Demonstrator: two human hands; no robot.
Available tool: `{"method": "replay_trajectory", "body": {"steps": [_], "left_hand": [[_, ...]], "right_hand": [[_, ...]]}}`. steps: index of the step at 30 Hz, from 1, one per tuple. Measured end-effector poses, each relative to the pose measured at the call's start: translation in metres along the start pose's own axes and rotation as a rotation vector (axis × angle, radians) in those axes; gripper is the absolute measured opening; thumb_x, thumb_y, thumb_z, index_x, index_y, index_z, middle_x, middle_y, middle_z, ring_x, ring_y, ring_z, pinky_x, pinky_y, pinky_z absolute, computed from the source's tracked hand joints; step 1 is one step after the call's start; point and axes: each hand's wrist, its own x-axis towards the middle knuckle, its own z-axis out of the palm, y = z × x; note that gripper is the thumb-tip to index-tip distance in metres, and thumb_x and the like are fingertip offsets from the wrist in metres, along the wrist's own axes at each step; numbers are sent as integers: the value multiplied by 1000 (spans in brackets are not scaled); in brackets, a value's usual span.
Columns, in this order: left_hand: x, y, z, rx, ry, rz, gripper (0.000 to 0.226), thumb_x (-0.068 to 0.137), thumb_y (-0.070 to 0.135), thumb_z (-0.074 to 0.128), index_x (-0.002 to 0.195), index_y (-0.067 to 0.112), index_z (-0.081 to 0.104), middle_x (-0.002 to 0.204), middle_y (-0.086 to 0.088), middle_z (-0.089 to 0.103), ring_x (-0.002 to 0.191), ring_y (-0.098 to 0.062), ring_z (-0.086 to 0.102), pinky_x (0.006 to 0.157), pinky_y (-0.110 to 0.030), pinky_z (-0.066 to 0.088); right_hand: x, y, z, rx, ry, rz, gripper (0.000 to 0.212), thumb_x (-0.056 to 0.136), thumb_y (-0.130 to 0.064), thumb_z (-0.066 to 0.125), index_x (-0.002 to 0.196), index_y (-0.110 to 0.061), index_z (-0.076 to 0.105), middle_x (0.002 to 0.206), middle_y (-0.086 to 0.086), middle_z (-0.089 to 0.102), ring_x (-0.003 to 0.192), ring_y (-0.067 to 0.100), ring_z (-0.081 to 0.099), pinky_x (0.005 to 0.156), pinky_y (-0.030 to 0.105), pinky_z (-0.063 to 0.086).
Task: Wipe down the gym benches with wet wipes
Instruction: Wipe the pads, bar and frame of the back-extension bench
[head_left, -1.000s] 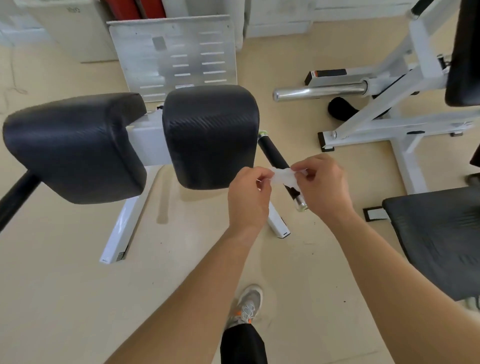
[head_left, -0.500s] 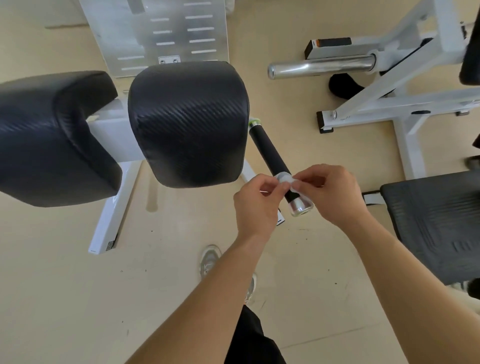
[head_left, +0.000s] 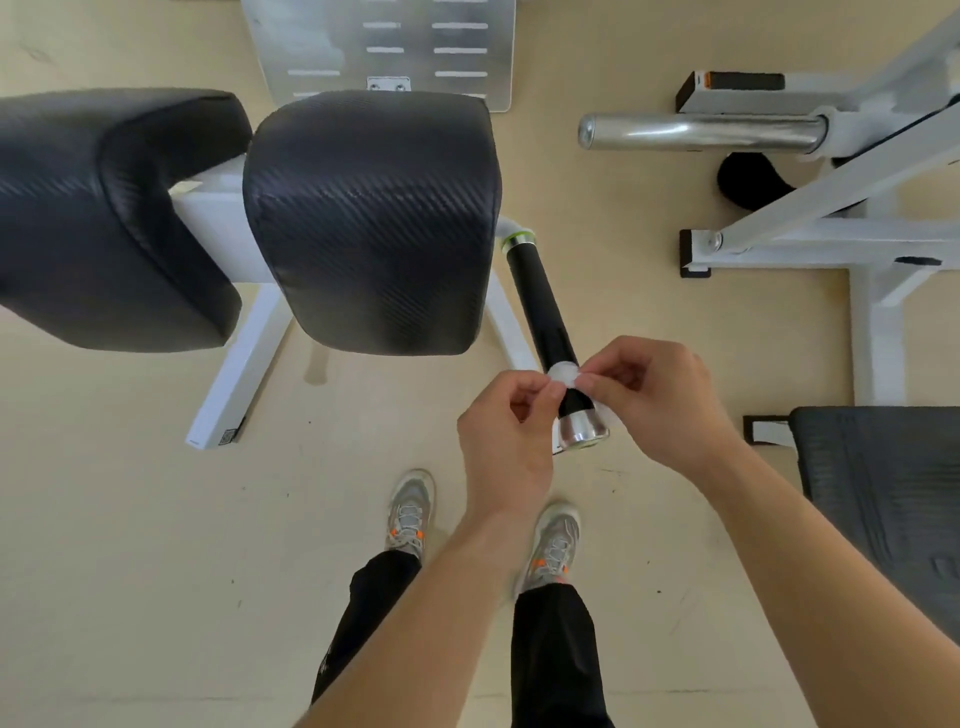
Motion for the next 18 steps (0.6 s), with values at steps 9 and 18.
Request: {"method": "replay_trajectory", "body": {"steps": [9,18], "left_hand": [[32,11,18,56,197,51,9,89,13,74,82,17,69,72,14,65,68,4,60,65,-7,44],[8,-1,-1,184,12,-2,9,91,21,73,82,21,71,67,15,65,60,3,58,61,-9,42]], "right_hand": [[47,7,2,83,-25,-74,10,88,-15,74,80,-19,70,69,-10,66,60,-4,57,56,7,41],[18,20,-8,121,-148,-66,14,87,-20,77,75,-23,71,66,-13,68,59,-1,57,58,10,42]]}}
